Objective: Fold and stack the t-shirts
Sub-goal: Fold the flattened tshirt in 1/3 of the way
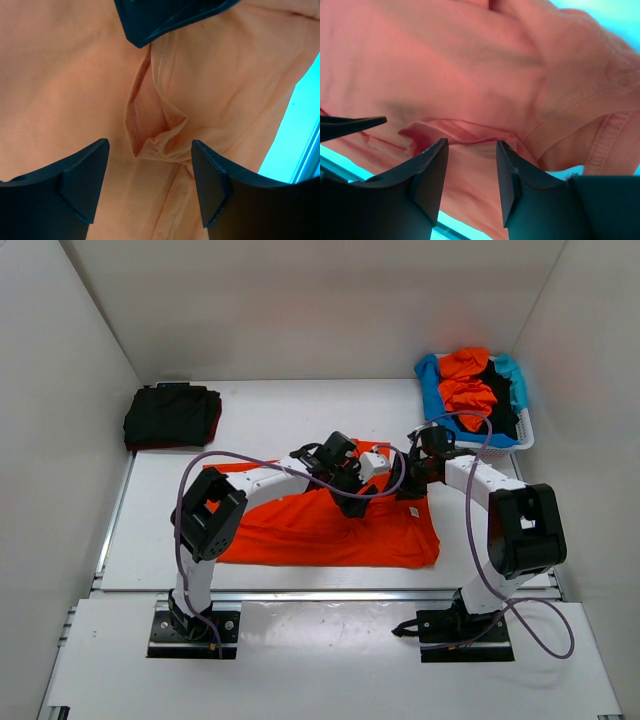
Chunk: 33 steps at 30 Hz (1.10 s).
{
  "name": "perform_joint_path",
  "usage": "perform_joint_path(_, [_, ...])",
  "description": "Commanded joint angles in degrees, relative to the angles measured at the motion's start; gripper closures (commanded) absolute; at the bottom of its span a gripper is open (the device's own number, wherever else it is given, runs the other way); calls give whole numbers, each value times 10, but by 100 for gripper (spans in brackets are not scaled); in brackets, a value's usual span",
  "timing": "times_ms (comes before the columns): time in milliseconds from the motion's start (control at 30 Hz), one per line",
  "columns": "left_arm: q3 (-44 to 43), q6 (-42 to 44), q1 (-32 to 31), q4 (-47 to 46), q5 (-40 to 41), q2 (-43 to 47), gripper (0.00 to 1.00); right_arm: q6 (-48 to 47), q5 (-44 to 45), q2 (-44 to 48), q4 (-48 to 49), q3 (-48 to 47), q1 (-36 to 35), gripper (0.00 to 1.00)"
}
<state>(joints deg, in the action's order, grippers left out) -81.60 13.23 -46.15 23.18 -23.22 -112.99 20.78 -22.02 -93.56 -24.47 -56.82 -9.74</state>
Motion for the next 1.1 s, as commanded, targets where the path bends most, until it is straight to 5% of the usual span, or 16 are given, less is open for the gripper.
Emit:
perform_joint_path(0, [1,7,-14,-1,-9,12,25,-2,3,10,-9,0,7,60])
perform_joint_path(367, [34,-18,-34,-31,138,8,43,-24,9,0,-9,14,3,55])
perform_joint_path(600, [49,-34,-35,-33,135,5,32,-16,6,-32,-1,0,-3,56])
perform_joint_path(733, [47,-50,-31,-31,97,2,28,-21,0,-40,0,-7,-6,74])
perform_joint_path(833, [51,-44,-34,-31,105,2,50,-21,2,-47,2,-12,-5,99])
perform_joint_path(933, [56,-43,-28,-29,117,7,79,-10,1,-39,12,-15,0,100])
perform_joint_path(1067, [71,-42,-25,-25,117,14,96,-7,1,-37,16,-29,4,100])
